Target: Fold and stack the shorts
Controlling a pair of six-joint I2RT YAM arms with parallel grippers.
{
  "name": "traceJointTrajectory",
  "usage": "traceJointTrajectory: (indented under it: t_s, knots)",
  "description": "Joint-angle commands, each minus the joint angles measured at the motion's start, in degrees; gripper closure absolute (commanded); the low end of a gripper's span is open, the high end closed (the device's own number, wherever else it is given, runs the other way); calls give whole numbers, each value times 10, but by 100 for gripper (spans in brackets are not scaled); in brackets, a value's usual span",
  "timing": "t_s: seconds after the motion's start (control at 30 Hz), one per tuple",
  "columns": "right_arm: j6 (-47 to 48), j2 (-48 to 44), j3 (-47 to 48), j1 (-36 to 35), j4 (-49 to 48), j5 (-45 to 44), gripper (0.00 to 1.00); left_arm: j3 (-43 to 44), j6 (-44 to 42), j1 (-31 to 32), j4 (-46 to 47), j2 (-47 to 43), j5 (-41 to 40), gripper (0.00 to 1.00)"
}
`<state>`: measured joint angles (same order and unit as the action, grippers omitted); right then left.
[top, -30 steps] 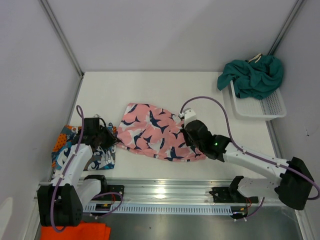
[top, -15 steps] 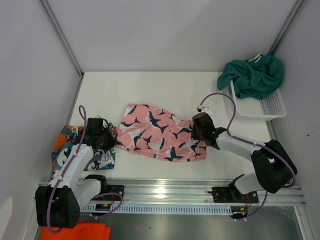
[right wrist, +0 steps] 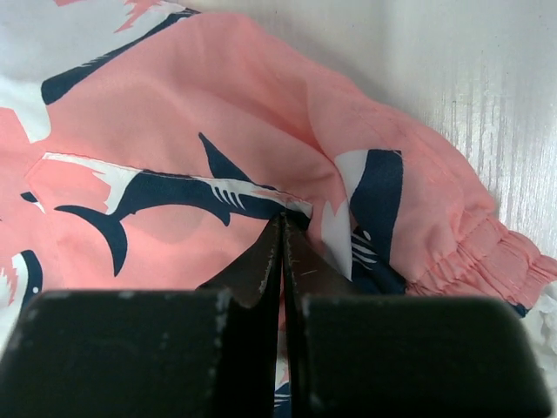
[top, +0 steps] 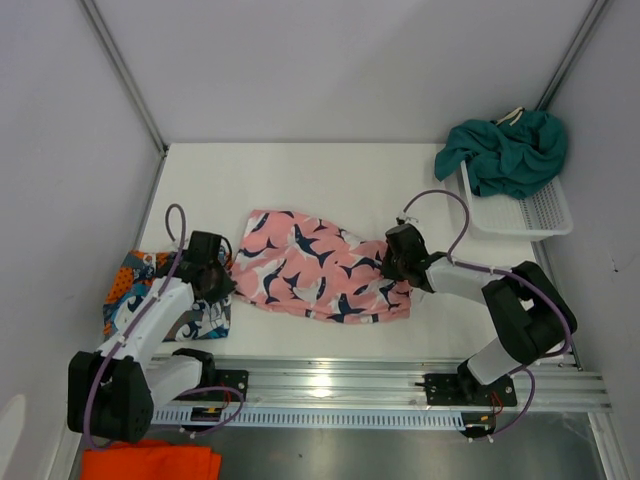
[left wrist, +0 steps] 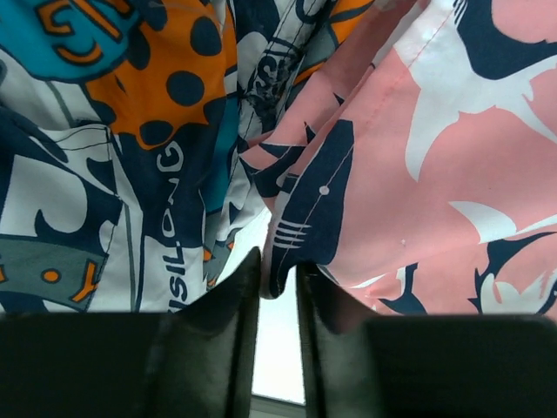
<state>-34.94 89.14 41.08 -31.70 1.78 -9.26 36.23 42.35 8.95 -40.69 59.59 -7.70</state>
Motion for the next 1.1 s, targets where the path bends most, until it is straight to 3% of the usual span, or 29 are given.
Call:
traceJointTrajectory:
  t_s: [0.0, 0.03, 0.13, 0.33, 0.53, 0.6, 0.63, 0.67, 0.73, 0.77, 0.87, 1.0, 1.07]
  knots:
    - [-10, 14, 12, 16, -12, 10, 100, 24, -4, 11, 0, 22, -17, 73]
    - [-8, 14, 12, 18, -12, 13, 100, 25, -8, 11, 0, 25, -14, 48]
    - [1, 3, 11, 26, -3, 5, 100, 33, -4, 19, -14, 12, -21, 1]
    - [31, -14, 1, 63, 5, -10, 100, 31, -2, 22, -2, -36, -24, 1]
    - [63, -12, 57, 114, 5, 87, 100, 76, -45, 44, 55, -4, 36, 1]
    - [67, -12, 79, 127, 24, 134, 83, 117, -51, 62, 68, 19, 37, 1]
    - [65, -20, 87, 131, 30, 162, 83, 124, -56, 64, 74, 25, 45, 1]
    - [63, -28, 88, 137, 36, 172, 68, 148, -60, 70, 82, 32, 52, 1]
    - [55, -53, 79, 140, 41, 184, 57, 161, -72, 77, 113, 51, 71, 1]
    - [53, -85, 66, 142, 45, 185, 46, 187, -76, 84, 132, 61, 73, 1]
    - [44, -153, 38, 153, 39, 177, 37, 235, -88, 92, 157, 108, 100, 1]
    - [1, -182, -6, 196, -17, 203, 47, 283, -100, 99, 235, 187, 146, 1]
    - [-28, -167, -7, 205, -66, 224, 65, 313, -100, 104, 267, 244, 186, 1]
